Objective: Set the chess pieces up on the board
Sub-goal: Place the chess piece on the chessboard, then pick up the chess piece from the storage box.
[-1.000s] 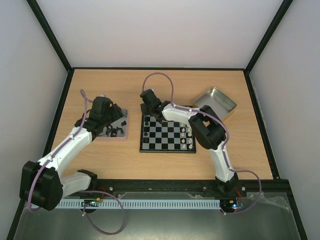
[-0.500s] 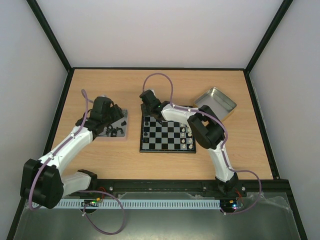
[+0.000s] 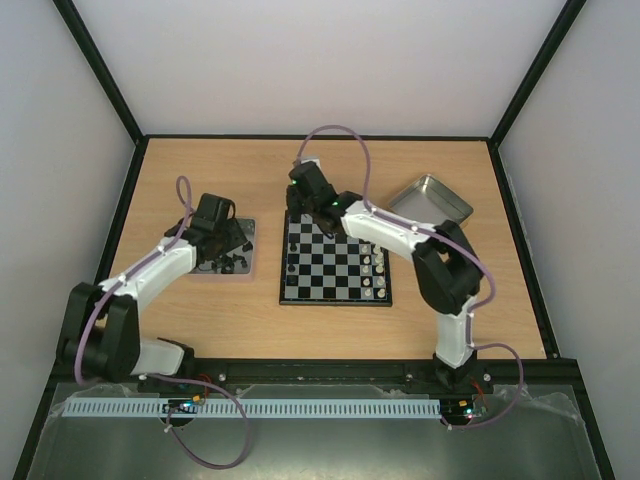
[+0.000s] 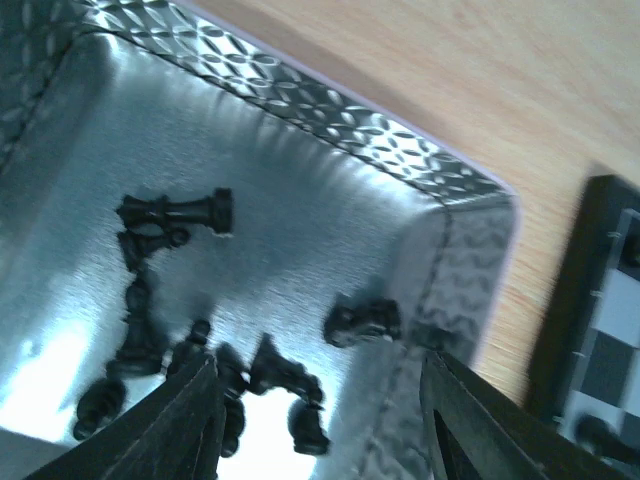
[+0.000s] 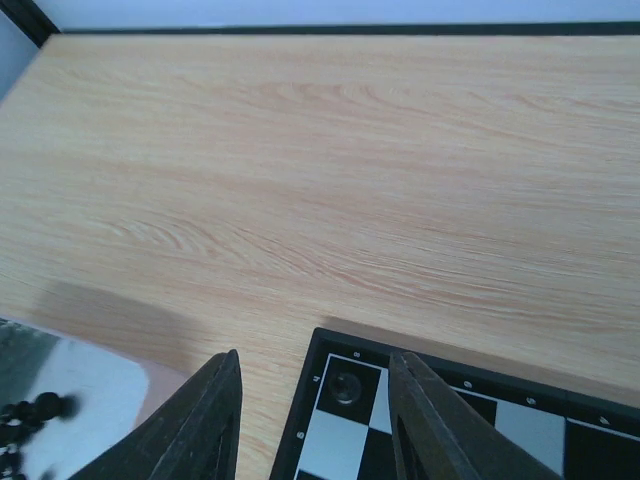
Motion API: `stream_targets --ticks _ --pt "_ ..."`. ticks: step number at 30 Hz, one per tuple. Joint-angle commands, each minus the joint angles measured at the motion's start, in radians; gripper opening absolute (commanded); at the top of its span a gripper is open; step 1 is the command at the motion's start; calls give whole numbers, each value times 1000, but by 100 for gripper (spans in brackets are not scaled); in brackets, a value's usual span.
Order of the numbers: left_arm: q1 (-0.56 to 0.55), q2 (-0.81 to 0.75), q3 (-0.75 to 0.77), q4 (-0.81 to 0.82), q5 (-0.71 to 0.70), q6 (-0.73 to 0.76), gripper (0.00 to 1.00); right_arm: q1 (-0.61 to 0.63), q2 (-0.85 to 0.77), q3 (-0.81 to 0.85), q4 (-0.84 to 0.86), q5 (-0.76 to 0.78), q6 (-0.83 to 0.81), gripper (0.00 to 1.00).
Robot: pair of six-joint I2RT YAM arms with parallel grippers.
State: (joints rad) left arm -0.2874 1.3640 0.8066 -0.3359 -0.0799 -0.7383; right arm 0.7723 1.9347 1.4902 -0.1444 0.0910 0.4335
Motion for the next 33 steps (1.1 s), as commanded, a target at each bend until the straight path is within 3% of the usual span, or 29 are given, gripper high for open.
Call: stream_targets --ticks 1,13,20,27,33 --pt "40 77 60 -69 -39 20 54 -7 -117 -99 6 6 55 39" --pt "106 239 60 83 -42 -129 57 -7 -272 -265 31 -47 107 38" --pt "128 282 74 132 -38 -151 47 -7 -300 -293 32 -46 114 37" --pt "141 331 95 141 -31 -140 47 -8 -305 -305 34 -48 118 36" --pt "142 341 114 149 -13 -136 32 -7 -311 -316 36 -49 123 36"
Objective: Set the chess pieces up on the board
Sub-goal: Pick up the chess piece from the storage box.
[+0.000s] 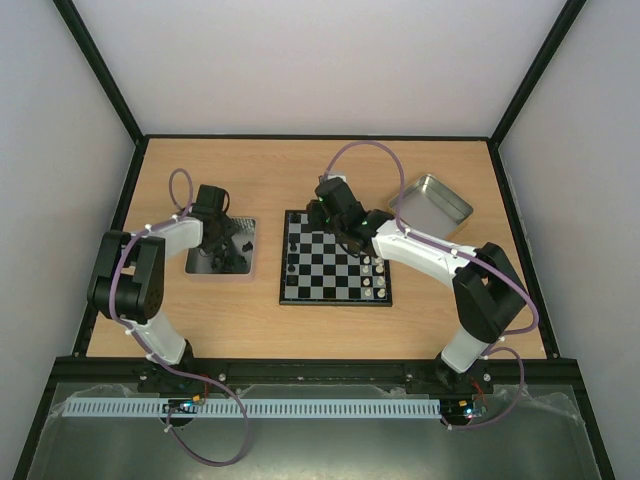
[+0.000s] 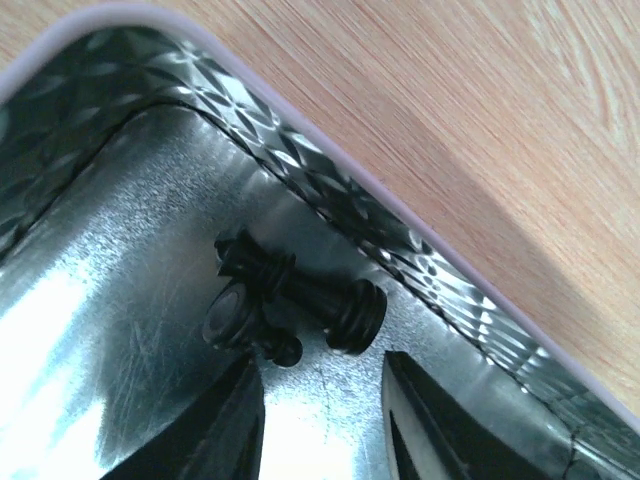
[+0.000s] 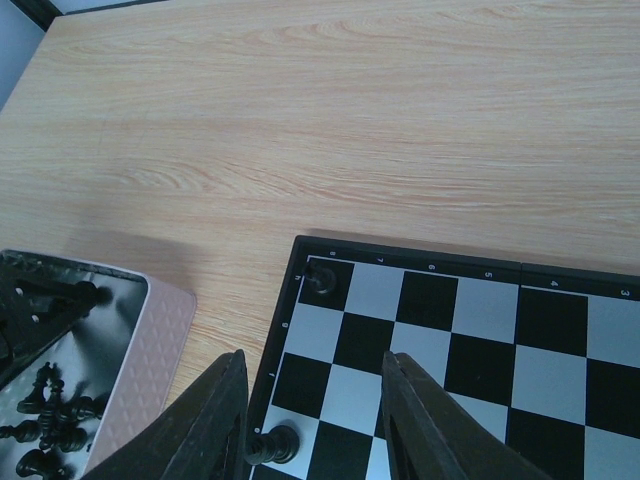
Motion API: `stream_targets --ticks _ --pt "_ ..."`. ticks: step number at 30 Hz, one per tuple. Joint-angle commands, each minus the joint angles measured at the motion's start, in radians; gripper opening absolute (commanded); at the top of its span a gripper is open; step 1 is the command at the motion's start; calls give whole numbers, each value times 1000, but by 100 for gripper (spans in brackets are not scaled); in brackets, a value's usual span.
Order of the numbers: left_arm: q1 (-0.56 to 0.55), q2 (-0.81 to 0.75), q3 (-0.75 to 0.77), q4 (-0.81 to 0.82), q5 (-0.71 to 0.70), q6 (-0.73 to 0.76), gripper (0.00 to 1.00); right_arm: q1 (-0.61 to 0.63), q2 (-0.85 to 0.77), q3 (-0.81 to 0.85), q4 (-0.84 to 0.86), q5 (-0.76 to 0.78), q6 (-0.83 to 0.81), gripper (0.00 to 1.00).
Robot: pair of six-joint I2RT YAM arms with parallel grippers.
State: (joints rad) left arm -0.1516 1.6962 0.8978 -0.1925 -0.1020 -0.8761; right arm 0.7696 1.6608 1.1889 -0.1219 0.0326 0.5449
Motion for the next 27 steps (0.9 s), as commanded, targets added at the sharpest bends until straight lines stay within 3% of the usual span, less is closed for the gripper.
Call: stream_targets --ticks 1,9,15,27 --pt "6 5 23 5 12 0 32 -4 -39 -16 14 9 12 36" --pt "7 -45 23 -46 -77 36 38 -4 -41 -19 15 -1 16 35" --pt "16 -54 29 -73 -136 71 31 -4 -41 -26 21 -9 25 35" --pt "26 -33 -2 -71 -83 80 22 -5 -41 -31 20 -13 30 35"
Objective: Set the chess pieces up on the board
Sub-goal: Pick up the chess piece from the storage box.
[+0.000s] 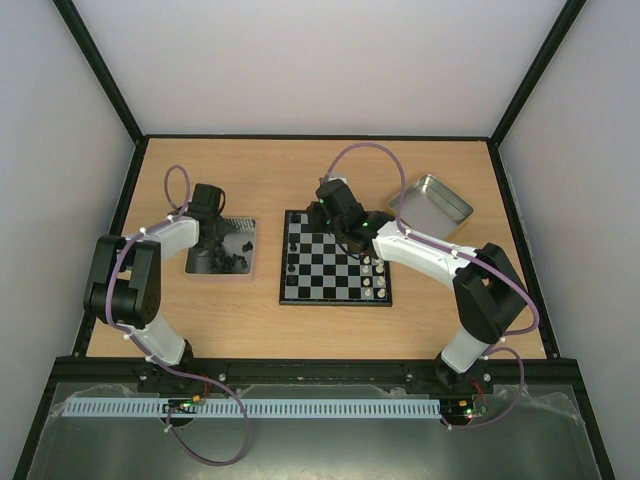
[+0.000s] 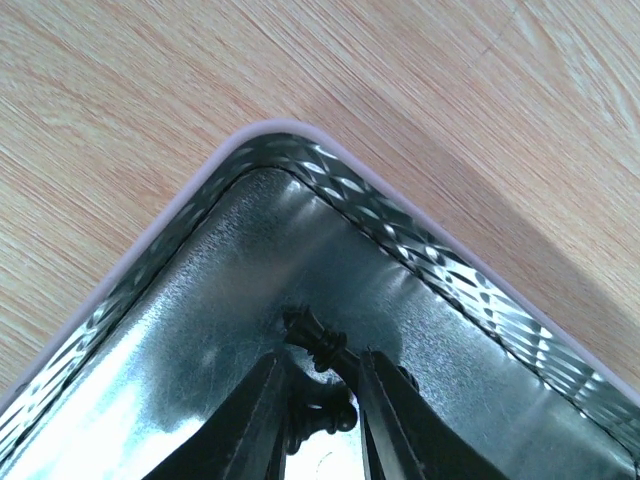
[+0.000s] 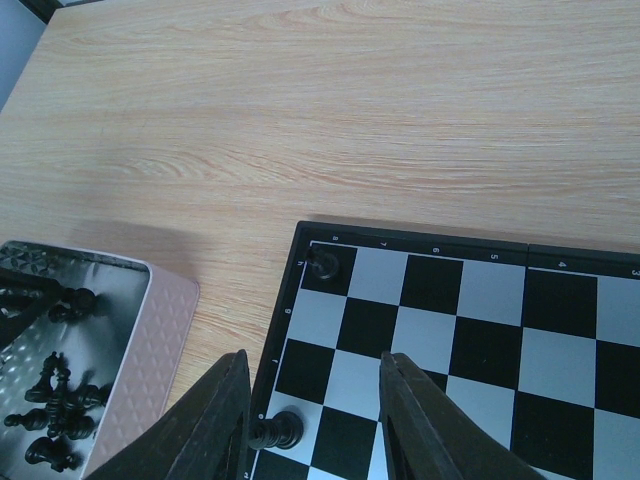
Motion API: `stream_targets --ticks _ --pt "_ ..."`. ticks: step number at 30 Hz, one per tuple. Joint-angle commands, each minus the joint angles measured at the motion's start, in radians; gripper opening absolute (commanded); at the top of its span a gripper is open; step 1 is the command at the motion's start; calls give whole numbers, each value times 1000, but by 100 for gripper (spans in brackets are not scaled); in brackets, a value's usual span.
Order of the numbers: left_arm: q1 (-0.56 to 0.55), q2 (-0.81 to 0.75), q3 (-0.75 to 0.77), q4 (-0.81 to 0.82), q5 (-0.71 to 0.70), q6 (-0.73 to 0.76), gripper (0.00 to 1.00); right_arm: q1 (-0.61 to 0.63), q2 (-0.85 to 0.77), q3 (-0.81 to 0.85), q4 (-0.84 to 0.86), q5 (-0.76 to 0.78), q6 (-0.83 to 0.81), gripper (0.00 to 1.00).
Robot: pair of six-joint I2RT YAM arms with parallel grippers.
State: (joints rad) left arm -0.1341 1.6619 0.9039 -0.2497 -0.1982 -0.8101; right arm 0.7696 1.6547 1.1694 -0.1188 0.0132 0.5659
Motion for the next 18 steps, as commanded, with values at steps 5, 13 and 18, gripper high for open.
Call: stream_targets --ticks 5,13,18 --pt "13 2 -30 -7 37 24 22 -5 -34 -13 19 6 12 35" --pt "23 15 -25 35 75 28 34 -5 -35 -13 17 5 11 35" --pt "22 2 -16 59 108 11 34 -5 -36 -13 14 8 9 35"
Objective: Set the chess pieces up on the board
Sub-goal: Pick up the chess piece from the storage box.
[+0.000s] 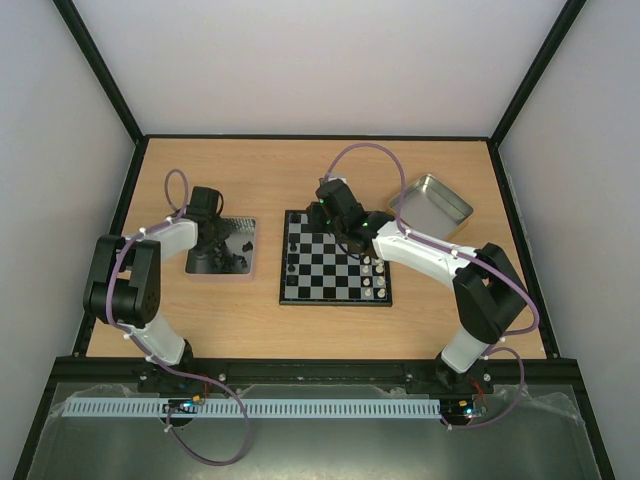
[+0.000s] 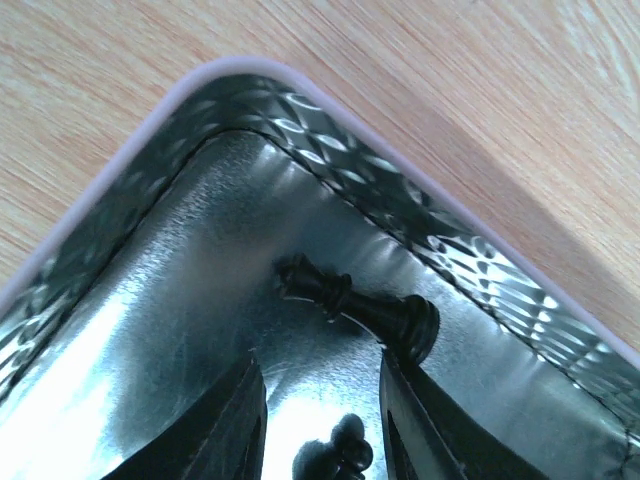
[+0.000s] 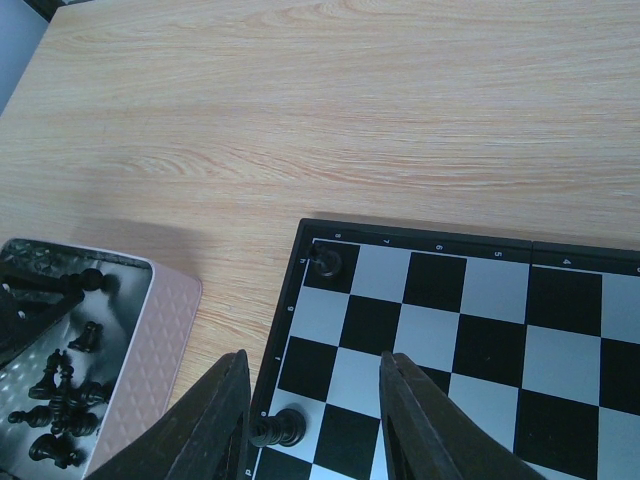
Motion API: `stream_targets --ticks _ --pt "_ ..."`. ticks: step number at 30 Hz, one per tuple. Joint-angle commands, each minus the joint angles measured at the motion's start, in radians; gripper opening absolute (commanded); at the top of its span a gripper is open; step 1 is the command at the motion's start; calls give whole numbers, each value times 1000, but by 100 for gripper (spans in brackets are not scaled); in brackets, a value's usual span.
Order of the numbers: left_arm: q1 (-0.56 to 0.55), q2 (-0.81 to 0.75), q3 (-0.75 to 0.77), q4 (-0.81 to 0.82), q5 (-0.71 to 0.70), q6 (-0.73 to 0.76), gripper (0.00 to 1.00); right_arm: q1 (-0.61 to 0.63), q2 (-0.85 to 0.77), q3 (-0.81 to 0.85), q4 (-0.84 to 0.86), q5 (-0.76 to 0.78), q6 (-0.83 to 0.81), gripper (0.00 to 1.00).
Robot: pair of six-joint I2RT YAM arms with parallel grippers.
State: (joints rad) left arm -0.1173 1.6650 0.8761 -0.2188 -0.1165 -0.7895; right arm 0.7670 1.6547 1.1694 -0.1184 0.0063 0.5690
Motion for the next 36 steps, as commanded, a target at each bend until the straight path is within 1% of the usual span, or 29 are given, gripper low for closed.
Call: stream_targets --ticks 1,5,10,14,17,22,28,30,32,36 --pt "5 -7 9 32 25 -16 34 -2 -37 -13 14 15 7 35" --pt "6 -17 6 50 10 -38 34 -2 -36 -14 14 15 7 35" --pt "5 -7 15 69 -15 -68 41 -2 -35 -16 12 15 5 35" --pt "5 14 29 52 -20 -90 45 -2 -35 -17 10 17 3 35" --pt "5 27 29 38 -13 -97 47 -2 -35 -20 10 17 4 35" --pt "5 40 31 -18 26 -73 42 -2 -38 -23 11 18 5 35" --pt "4 35 7 -80 74 -22 31 -2 -38 -23 13 17 9 35" --pt "4 24 0 -95 80 -12 31 -2 -37 -23 14 16 11 35" --pt "4 13 -1 -110 82 -2 35 -2 -37 -24 14 15 13 35" --pt "4 3 -3 -112 72 12 36 -2 -37 -26 15 14 16 35"
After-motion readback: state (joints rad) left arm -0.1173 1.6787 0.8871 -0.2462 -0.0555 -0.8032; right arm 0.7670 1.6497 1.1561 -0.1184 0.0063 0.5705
